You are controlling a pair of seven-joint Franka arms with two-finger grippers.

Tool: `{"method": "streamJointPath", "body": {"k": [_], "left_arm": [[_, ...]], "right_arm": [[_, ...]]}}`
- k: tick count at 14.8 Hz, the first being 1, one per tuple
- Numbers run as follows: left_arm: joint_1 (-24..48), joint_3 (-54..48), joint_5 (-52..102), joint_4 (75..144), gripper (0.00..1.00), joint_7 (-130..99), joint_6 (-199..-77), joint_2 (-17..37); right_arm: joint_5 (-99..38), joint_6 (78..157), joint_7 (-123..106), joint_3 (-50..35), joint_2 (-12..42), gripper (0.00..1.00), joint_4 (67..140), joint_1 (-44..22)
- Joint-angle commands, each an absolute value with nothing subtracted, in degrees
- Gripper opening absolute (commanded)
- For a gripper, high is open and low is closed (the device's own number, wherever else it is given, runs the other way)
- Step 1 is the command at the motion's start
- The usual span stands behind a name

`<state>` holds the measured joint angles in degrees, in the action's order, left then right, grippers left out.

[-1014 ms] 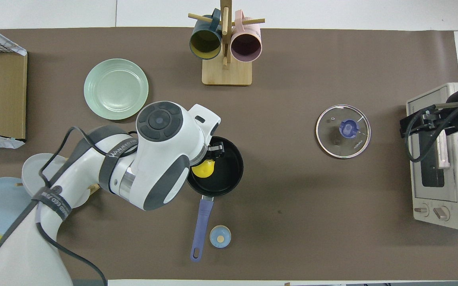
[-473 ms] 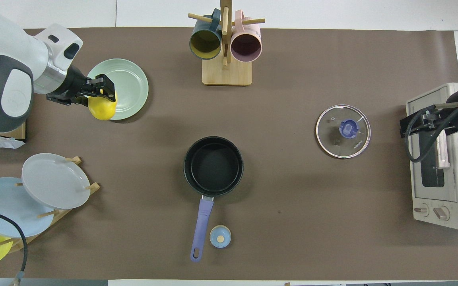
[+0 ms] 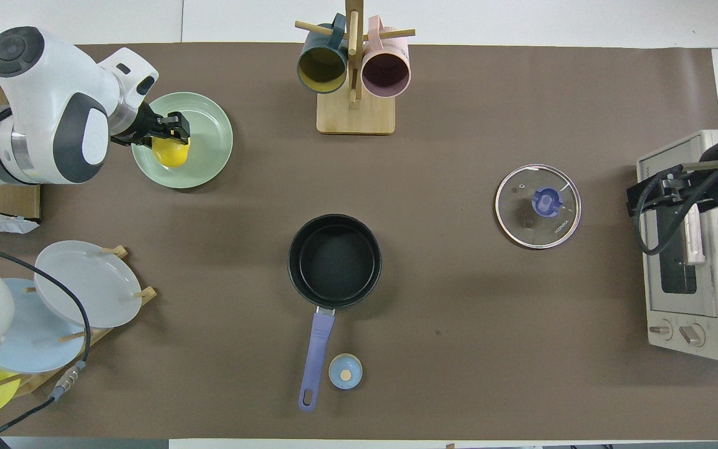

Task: Transfer potato from pot to plate
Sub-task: 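Lower the potato onto the green plate and open the left gripper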

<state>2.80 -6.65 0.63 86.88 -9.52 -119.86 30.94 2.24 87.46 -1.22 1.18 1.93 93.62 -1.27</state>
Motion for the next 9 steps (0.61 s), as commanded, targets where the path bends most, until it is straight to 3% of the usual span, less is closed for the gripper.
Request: {"method": "streamJointPath", "body": {"k": [1, 7, 8, 9], "left_arm": [[3.4, -6.5, -1.5, 87.7, 0.00, -9.1, -122.6, 30.9], [3.5, -6.4, -1.5, 91.8, 0.00, -7.1, -126.1, 30.1], [3.4, -6.4, -1.5, 91.8, 0.37, -7.0, -126.0, 30.1], [3.4, -6.4, -1.5, 91.4, 0.99, -7.0, -125.7, 30.0]], "right_arm": [[1.9, 87.1, -0.2, 1.1, 1.3, 1.00, 93.9, -1.1], [1.9, 87.1, -0.2, 1.1, 1.3, 1.00, 93.9, -1.1], [1.8, 87.1, -0.2, 1.1, 1.3, 1.00, 93.9, -1.1], [1.9, 87.1, -0.2, 1.1, 1.3, 1.00, 93.9, -1.1]]}}
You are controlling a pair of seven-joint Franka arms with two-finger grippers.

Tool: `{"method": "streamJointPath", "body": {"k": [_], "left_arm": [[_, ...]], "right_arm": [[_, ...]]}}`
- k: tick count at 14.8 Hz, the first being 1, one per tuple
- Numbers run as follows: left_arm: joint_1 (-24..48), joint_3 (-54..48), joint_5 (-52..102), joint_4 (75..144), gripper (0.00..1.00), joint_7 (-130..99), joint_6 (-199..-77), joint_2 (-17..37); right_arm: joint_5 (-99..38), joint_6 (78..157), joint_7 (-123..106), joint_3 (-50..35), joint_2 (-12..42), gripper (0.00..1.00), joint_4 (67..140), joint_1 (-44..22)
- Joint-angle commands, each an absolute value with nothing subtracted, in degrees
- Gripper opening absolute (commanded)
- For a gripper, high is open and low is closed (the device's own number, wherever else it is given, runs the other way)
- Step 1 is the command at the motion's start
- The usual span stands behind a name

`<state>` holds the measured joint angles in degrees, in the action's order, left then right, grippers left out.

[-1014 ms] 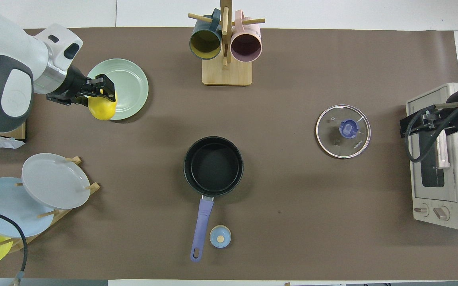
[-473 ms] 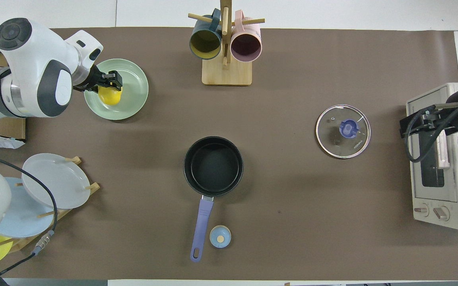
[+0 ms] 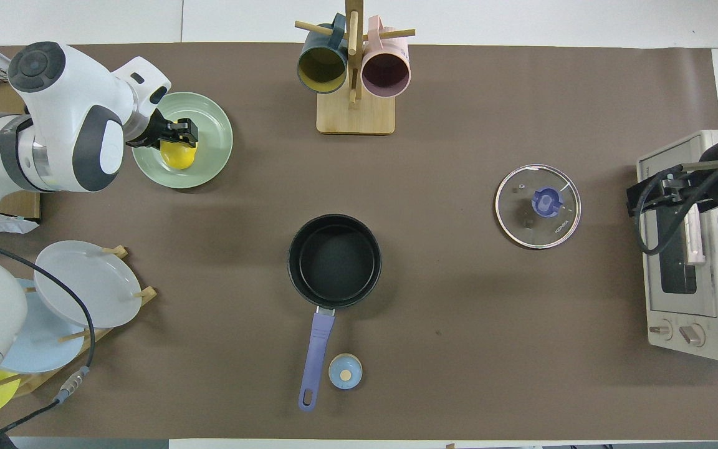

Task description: Transfer potato from pot to plate

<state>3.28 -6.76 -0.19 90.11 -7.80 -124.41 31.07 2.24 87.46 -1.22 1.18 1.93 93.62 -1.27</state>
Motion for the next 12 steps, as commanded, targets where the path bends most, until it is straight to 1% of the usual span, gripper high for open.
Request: {"method": "streamJointPath", "body": {"k": [1, 3, 4, 7, 10, 12], "left_arm": [[3.3, -6.3, -1.5, 91.0, 1.00, -7.0, -125.0, 30.0], [2.8, -6.3, -1.9, 88.5, 1.00, -7.0, -121.7, 28.7], [2.8, -6.3, -1.8, 88.1, 1.00, -7.5, -119.6, 26.7], [1.1, -5.4, -1.8, 88.1, 1.00, -7.3, -110.2, 18.5], [1.0, -4.7, -1.8, 88.8, 1.00, -7.6, -98.7, 9.2], [1.1, -4.6, -1.8, 89.1, 1.00, -7.3, -93.0, 4.2]], "right_arm": [[1.9, 87.1, -0.2, 1.1, 1.3, 1.00, 93.9, -1.1], [1.9, 87.1, -0.2, 1.1, 1.3, 1.00, 93.9, -1.1], [1.9, 87.1, -0.2, 1.1, 1.3, 1.00, 93.9, -1.1], [1.9, 87.1, -0.2, 1.1, 1.3, 1.00, 93.9, -1.1], [1.9, 87.1, -0.2, 1.1, 1.3, 1.00, 93.9, -1.1], [1.9, 87.1, -0.2, 1.1, 1.3, 1.00, 93.9, -1.1]]}}
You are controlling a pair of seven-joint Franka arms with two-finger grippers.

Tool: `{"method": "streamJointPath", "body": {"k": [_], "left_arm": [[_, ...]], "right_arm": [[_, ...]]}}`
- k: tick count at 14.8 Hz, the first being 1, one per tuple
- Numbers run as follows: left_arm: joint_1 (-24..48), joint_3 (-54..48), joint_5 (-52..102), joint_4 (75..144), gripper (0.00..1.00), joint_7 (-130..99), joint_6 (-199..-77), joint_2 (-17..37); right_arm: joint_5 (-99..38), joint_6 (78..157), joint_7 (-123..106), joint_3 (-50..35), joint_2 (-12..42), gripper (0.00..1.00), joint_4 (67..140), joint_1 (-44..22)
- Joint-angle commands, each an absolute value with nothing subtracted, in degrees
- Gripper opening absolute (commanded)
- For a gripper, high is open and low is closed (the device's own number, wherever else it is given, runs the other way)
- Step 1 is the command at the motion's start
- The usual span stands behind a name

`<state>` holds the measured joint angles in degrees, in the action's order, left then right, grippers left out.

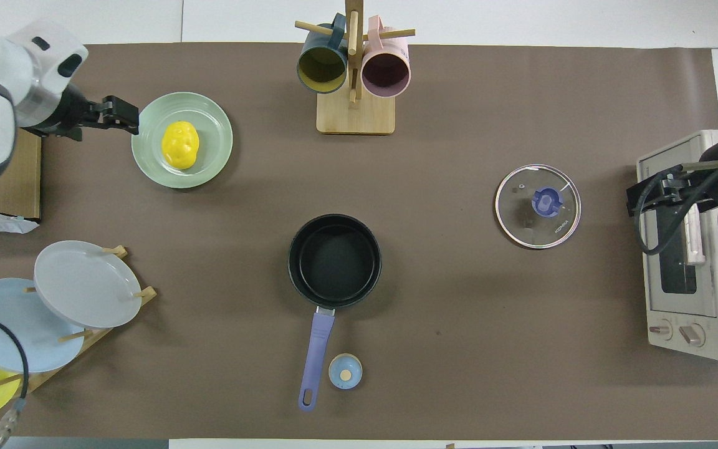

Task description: Transfer potato from pot to plate

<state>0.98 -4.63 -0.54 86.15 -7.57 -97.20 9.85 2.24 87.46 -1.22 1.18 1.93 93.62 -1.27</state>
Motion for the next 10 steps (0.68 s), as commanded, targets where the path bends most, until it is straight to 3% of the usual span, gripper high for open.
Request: {"method": "streamJointPath", "body": {"k": [1, 5, 10], "left_arm": [[1.1, -4.7, -1.8, 89.7, 1.00, -7.5, -90.4, 2.1], [1.8, -4.5, -1.8, 96.7, 1.00, -7.6, -89.7, -3.4], [4.0, -1.9, -1.1, 96.6, 1.00, -7.2, -93.7, -1.3]], "right_arm": [[1.9, 87.1, -0.2, 1.1, 1.3, 1.00, 93.9, -1.1], [1.9, 87.1, -0.2, 1.1, 1.3, 1.00, 93.9, -1.1], [1.8, 87.1, -0.2, 1.1, 1.3, 1.00, 93.9, -1.1]]}}
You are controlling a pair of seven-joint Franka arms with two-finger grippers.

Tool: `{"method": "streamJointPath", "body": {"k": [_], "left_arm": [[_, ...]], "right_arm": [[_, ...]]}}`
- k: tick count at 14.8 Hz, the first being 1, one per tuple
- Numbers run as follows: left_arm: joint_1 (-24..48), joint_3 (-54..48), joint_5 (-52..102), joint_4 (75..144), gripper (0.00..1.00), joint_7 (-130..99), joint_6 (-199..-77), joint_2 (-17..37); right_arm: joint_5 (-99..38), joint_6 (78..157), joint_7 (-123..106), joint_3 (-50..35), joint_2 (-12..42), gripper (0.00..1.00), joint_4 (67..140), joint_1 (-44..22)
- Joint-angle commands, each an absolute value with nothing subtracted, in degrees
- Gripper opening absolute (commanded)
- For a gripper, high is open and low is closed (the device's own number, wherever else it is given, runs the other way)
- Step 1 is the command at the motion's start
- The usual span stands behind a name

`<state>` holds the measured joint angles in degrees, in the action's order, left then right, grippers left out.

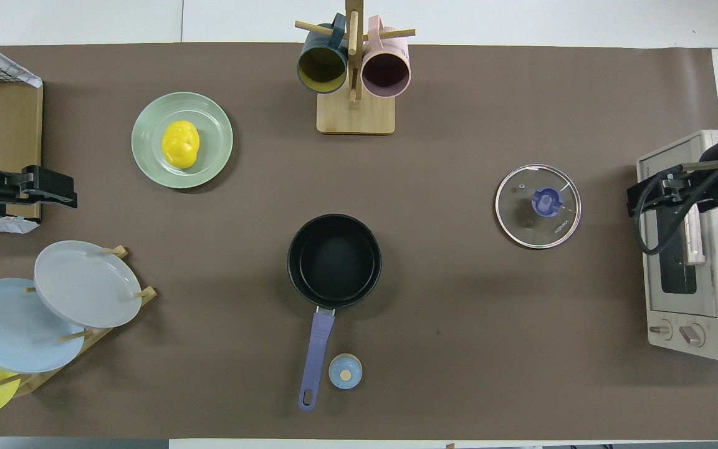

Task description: Transfer potato from pot to plate

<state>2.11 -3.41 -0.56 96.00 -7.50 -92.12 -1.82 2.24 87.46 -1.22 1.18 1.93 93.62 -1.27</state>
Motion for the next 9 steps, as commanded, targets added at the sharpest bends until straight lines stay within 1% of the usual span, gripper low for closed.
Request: {"method": "streamJointPath", "body": {"k": [1, 6, 9], "left_arm": [[4.0, -2.0, -1.1, 94.9, 1.00, -7.1, -92.4, -1.0], [3.8, -2.1, -1.1, 88.1, 1.00, -6.2, -81.2, 1.1], [4.0, -2.1, -1.2, 88.3, 1.00, -6.2, -80.0, 0.7]], "right_arm": [[1.8, 87.1, -0.2, 1.1, 1.3, 1.00, 93.9, -1.1], [1.9, 87.1, -0.2, 1.1, 1.3, 1.00, 93.9, -1.1], [1.9, 87.1, -0.2, 1.1, 1.3, 1.00, 93.9, -1.1]]}}
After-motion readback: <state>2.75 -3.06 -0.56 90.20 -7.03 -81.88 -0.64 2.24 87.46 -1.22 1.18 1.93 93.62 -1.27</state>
